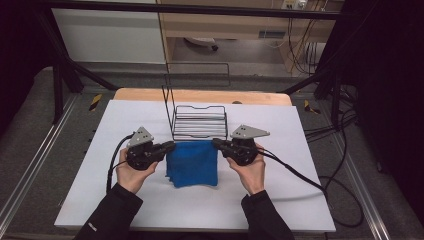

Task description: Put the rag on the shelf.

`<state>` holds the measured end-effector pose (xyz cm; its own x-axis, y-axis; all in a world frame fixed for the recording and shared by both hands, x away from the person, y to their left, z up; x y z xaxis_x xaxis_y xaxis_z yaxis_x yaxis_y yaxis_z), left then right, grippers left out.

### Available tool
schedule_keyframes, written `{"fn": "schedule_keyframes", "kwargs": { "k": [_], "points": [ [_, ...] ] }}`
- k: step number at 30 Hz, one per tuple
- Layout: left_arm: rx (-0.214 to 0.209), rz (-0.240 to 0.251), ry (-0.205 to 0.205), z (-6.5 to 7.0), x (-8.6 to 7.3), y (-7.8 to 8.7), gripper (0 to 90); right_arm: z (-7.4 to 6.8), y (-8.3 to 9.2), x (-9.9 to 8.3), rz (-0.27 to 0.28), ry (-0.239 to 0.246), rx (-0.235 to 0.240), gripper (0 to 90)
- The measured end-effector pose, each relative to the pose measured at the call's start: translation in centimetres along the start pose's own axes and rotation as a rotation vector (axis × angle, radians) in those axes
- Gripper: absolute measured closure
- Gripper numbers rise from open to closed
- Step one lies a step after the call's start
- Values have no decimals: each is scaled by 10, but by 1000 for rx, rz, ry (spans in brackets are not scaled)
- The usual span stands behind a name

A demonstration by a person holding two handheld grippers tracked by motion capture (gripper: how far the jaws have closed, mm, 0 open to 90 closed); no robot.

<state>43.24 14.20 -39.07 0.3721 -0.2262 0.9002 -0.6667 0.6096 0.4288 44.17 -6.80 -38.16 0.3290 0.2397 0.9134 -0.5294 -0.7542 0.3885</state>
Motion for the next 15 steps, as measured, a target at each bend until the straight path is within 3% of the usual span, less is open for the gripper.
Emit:
{"fn": "schedule_keyframes", "kwargs": {
  "k": [15],
  "points": [
    [15, 92, -8, 4, 24, 12, 848, -6, 15, 24, 67, 60, -16, 870]
  ]
}}
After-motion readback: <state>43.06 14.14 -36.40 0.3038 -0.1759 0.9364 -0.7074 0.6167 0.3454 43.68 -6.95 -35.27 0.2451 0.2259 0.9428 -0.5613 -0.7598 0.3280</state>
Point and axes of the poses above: each handheld gripper's, and its own axes: y roughly backward along the jaws, x roughly out of its top, z roughly to its right, the point moved 7 cm from there along -y, roughly forward along the jaws, and after that the axes turned 4 degrees about x, right-handed, at the moved point
